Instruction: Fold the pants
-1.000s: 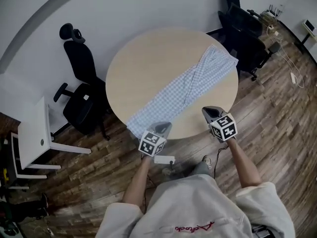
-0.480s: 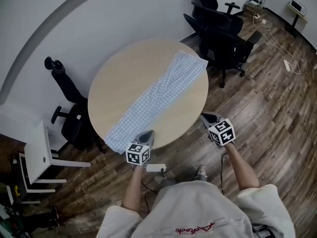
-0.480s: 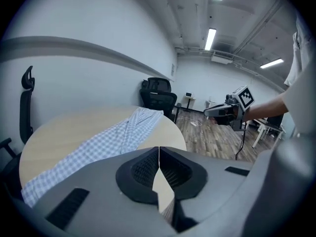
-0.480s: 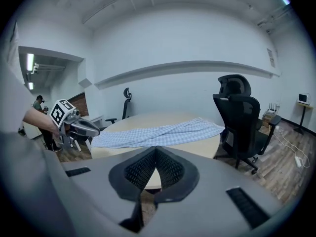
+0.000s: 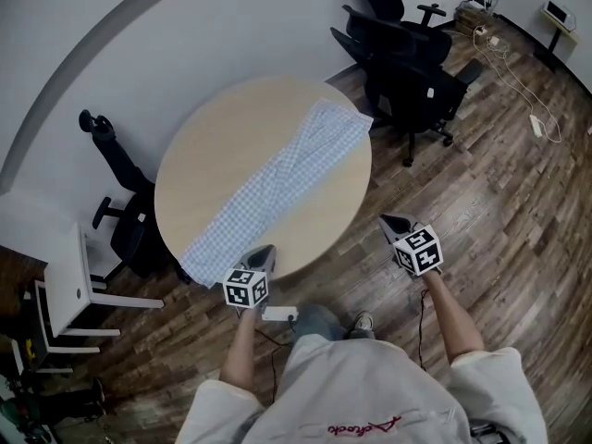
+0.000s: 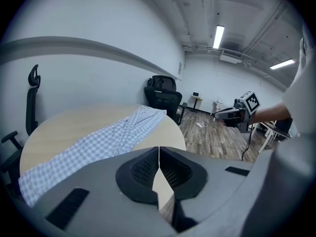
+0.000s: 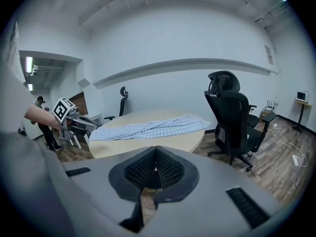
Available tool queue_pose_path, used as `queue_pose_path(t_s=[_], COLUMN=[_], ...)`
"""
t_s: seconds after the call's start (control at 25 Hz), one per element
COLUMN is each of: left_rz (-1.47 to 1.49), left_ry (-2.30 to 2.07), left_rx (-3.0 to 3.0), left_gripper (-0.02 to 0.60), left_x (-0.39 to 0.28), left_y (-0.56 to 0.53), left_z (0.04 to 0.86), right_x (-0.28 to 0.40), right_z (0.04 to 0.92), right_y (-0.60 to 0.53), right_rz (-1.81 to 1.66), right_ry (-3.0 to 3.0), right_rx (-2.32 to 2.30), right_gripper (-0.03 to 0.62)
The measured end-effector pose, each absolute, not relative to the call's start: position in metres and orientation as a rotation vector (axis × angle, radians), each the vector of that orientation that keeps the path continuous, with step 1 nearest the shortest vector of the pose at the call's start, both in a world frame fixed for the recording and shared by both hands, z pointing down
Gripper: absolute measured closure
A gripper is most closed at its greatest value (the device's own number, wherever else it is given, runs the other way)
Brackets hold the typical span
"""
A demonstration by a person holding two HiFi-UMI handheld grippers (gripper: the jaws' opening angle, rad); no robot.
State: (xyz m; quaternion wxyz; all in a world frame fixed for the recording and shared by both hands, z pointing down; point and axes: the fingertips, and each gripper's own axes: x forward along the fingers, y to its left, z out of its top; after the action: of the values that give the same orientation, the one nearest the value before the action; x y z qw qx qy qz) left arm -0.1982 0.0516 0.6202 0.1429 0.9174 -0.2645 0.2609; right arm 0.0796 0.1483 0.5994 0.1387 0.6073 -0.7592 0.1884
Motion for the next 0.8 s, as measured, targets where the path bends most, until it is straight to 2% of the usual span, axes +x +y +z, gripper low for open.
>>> queue_pose_path(t_s=[0.44,0.8], left_rz=[0.711,0.619], left_ry=[-0.766,-0.836], left_rx=[2.582,2.509], left_gripper=[0.546,0.546], left_x=[-0.168,-0.139], left_y=[0.031,-0.031], left_z=[0.648,0.662], right_x=[0.112,0.156], right_z=[0.621,0.616], right_y=[0.126,0.037], right_rz=[0.568,0.535], right_ry=[-2.157,-2.145], right_rx=[1.699,1.63], right_gripper=[0.565,0.565])
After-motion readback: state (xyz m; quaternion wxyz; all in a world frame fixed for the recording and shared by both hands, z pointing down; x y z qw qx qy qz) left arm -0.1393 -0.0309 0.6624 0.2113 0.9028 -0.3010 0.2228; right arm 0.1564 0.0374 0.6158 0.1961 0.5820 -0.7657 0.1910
